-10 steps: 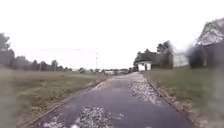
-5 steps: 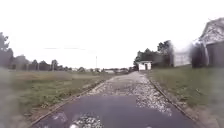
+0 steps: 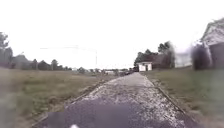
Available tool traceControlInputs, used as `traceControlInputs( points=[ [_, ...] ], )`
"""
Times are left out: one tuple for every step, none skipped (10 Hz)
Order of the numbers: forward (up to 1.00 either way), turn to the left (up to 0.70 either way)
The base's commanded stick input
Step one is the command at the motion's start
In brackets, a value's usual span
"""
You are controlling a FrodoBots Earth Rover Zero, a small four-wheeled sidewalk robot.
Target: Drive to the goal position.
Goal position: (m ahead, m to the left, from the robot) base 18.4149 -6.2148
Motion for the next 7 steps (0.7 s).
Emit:
traceControlInputs(
  points=[
    [0.7, -0.33],
    [0.7, -0.15],
    [0.7, -0.06],
    [0.7, 0.0],
    [0.7, 0.0],
    [0.7, 0.0],
    [0.7, 0.0]
  ],
)
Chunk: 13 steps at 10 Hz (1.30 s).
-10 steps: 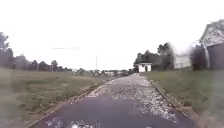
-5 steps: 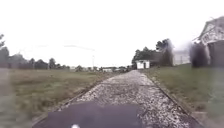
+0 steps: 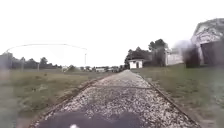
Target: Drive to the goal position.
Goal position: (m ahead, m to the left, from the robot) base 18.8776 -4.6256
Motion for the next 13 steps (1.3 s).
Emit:
traceControlInputs(
  points=[
    [0.7, 0.0],
    [0.7, 0.0],
    [0.7, 0.0],
    [0.7, 0.0],
    [0.7, 0.0],
    [0.7, 0.0],
    [0.7, 0.0],
    [0.7, 0.0],
    [0.7, 0.0],
    [0.7, 0.0],
    [0.7, 0.0],
    [0.7, 0.0],
    [0.7, 0.0]
  ],
)
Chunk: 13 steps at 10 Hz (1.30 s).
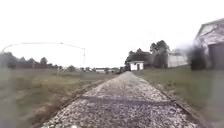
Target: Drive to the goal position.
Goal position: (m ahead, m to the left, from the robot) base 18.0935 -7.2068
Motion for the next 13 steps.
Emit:
traceControlInputs(
  points=[
    [0.7, 0.0],
    [0.7, 0.0],
    [0.7, 0.0],
    [0.7, 0.0],
    [0.7, 0.0],
    [0.7, 0.0],
    [0.7, -0.09],
    [0.7, -0.21],
    [0.7, -0.34],
    [0.7, -0.34],
    [0.7, -0.34],
    [0.7, -0.34],
    [0.7, -0.34]
  ],
)
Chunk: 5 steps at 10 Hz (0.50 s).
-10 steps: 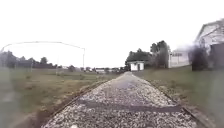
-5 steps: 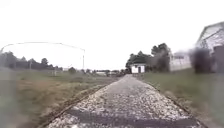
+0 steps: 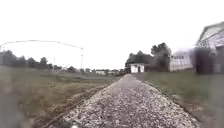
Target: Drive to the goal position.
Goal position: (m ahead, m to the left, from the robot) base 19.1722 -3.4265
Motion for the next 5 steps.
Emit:
traceControlInputs(
  points=[
    [0.7, -0.34],
    [0.7, -0.34],
    [0.7, -0.25],
    [0.7, -0.09],
    [0.7, 0.0]
  ],
)
